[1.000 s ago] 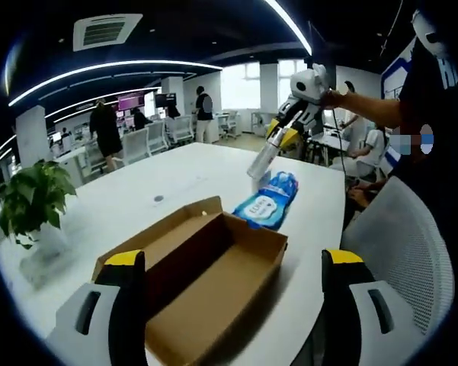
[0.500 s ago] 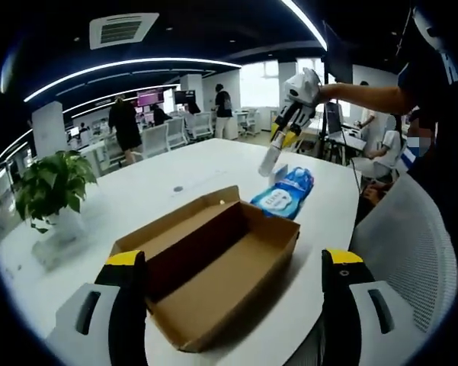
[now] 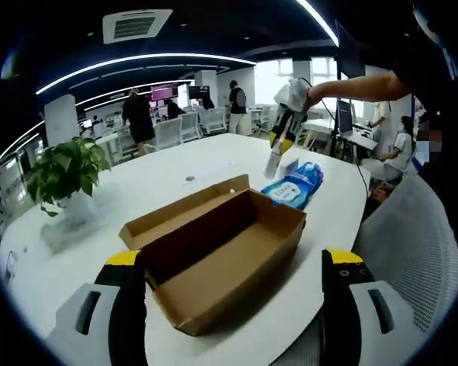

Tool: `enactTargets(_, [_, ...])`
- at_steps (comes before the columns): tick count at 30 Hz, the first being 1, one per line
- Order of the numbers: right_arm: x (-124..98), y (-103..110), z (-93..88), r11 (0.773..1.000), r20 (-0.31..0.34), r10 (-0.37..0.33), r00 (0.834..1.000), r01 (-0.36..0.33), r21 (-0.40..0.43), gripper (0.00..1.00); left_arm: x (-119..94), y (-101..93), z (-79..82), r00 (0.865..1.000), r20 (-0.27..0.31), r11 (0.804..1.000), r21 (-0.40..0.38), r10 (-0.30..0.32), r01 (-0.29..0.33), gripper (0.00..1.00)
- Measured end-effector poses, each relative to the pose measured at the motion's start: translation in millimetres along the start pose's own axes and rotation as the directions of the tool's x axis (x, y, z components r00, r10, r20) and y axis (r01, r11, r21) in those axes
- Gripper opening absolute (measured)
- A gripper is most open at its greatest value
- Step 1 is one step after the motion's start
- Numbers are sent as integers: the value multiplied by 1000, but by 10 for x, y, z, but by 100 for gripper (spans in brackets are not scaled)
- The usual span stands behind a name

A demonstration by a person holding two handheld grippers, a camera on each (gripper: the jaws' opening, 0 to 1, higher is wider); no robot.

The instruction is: Operate the shoe box by opening the lid, removing the specified soft item, and placing it in the target area until the item is outside and the box remains undamaged.

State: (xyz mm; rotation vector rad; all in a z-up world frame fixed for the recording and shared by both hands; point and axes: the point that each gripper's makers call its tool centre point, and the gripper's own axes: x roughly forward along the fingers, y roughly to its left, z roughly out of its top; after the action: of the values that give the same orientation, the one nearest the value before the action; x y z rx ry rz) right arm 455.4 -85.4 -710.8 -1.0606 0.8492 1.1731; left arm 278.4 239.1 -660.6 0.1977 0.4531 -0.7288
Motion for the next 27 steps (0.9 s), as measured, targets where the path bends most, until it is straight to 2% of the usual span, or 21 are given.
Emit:
enactTargets(13, [372,-52,-182,998,-112,51,992,-46,49,17,-78,31,-154,999,-23,999,-26,33,-33,97])
enactTargets(17, [426,-63,-213,997,-138,60,989,-52,63,17,-88,49,-175,999,-26,998,-37,40,-41,96])
enactTargets(23, [456,-108,-201,992,-132,76,988,-61,112,17,-72,59,-224,999,-37,998,-46,40,-41,94])
enactTargets(27, [454,-100,-227,990,-152,98,984,-80,117,17,-65,90,-263,997,-50,997,-49,50,-52,91])
